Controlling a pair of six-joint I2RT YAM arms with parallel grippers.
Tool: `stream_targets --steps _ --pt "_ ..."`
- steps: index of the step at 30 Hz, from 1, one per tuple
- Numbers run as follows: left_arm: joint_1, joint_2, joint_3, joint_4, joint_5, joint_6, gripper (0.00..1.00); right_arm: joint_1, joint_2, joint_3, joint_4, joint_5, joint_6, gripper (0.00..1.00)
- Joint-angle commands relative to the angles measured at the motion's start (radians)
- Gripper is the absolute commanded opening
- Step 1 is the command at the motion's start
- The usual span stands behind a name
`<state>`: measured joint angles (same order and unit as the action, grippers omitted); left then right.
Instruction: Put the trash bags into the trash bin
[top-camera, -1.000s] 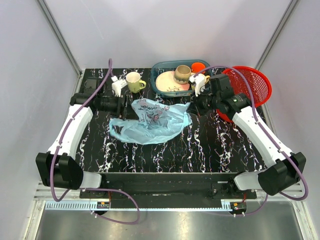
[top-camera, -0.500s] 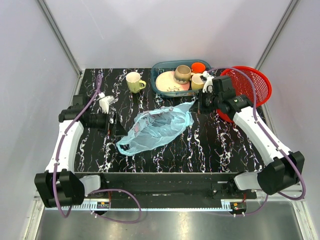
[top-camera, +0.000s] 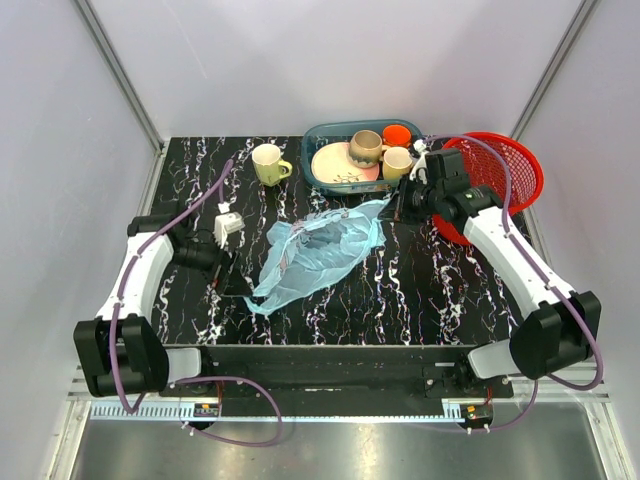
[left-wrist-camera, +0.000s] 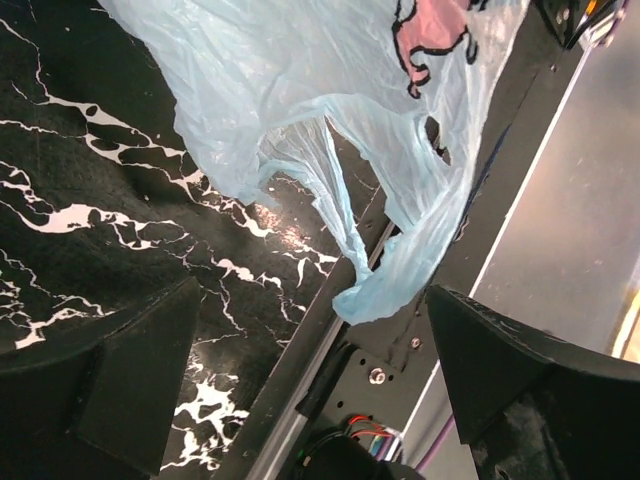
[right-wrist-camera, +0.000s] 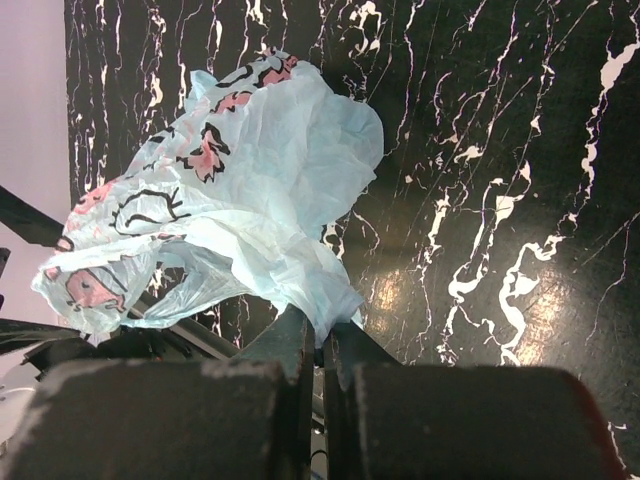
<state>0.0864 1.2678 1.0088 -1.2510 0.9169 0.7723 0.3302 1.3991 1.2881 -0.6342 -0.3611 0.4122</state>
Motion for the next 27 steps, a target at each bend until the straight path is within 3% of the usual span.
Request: stream_targets --steps 1,9,14,19,20,23,27 --pt "-0.036 -0.024 0.028 -0.005 0.013 0.13 0.99 -0.008 0.011 0.047 0.048 -0.026 0.042 0.0" --pt "-0.281 0.011 0.008 0.028 -0.05 0.124 0.94 -0.023 0.031 0.062 0.054 -0.021 0.066 0.0" --pt "-0.326 -0.004 -0.016 0.08 -0.067 0.104 0.9 -0.031 0.029 0.056 0.059 -0.021 0.085 0.0" --pt "-0.355 -0.038 -0.074 0.315 -0.088 -0.059 0.68 -0.042 0.041 0.048 0.073 -0.051 0.103 0.0" --pt "-0.362 -0.042 -0.099 0.344 -0.099 -0.079 0.67 -0.043 0.038 0.048 0.074 -0.052 0.105 0.0" --pt "-0.401 -0.047 -0.122 0.417 -0.141 -0.123 0.77 -0.046 0.037 0.053 0.076 -0.064 0.099 0.0" --pt "-0.477 -0.047 -0.148 0.397 -0.185 -0.079 0.81 -0.048 0.025 0.05 0.076 -0.058 0.08 0.0"
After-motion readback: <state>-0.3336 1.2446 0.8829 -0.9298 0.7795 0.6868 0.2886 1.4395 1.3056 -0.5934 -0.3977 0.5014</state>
